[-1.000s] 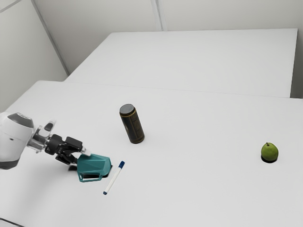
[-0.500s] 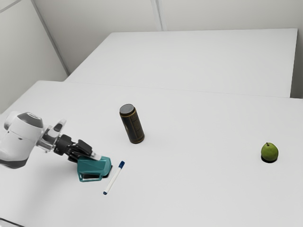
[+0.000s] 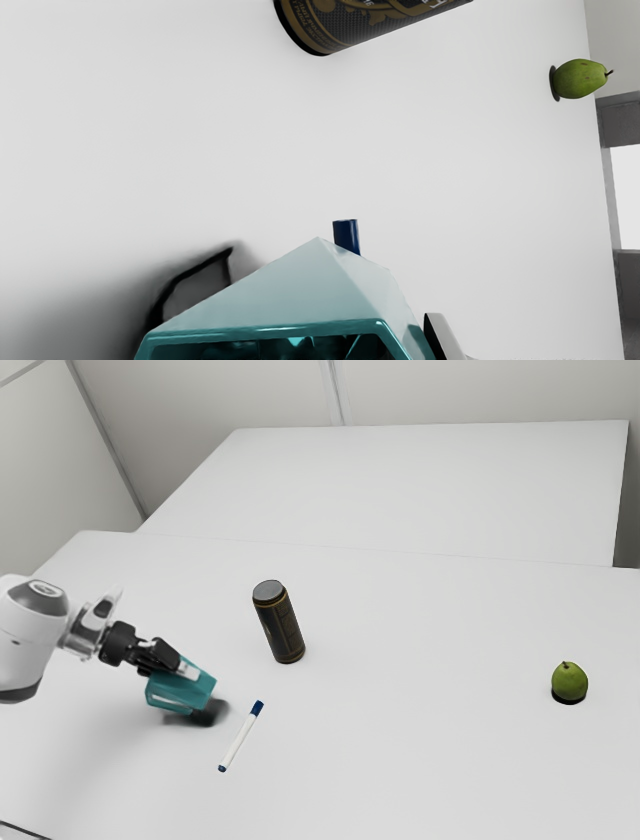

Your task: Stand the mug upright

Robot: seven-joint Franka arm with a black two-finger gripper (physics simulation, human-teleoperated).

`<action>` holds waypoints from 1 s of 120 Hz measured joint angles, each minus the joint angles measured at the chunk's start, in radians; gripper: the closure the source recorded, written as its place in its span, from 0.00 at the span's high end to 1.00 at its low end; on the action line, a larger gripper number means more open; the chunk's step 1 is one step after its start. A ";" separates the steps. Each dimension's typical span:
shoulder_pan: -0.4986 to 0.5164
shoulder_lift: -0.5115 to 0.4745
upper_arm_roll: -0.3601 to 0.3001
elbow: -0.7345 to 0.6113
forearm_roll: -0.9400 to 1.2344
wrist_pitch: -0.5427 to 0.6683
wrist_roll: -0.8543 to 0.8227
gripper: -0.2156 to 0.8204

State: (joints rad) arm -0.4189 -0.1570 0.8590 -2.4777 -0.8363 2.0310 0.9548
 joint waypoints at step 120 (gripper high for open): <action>0.002 -0.069 -0.364 0.069 0.907 0.216 -0.351 0.05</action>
State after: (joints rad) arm -0.4172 -0.2260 0.4945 -2.4092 0.0710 2.2470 0.6040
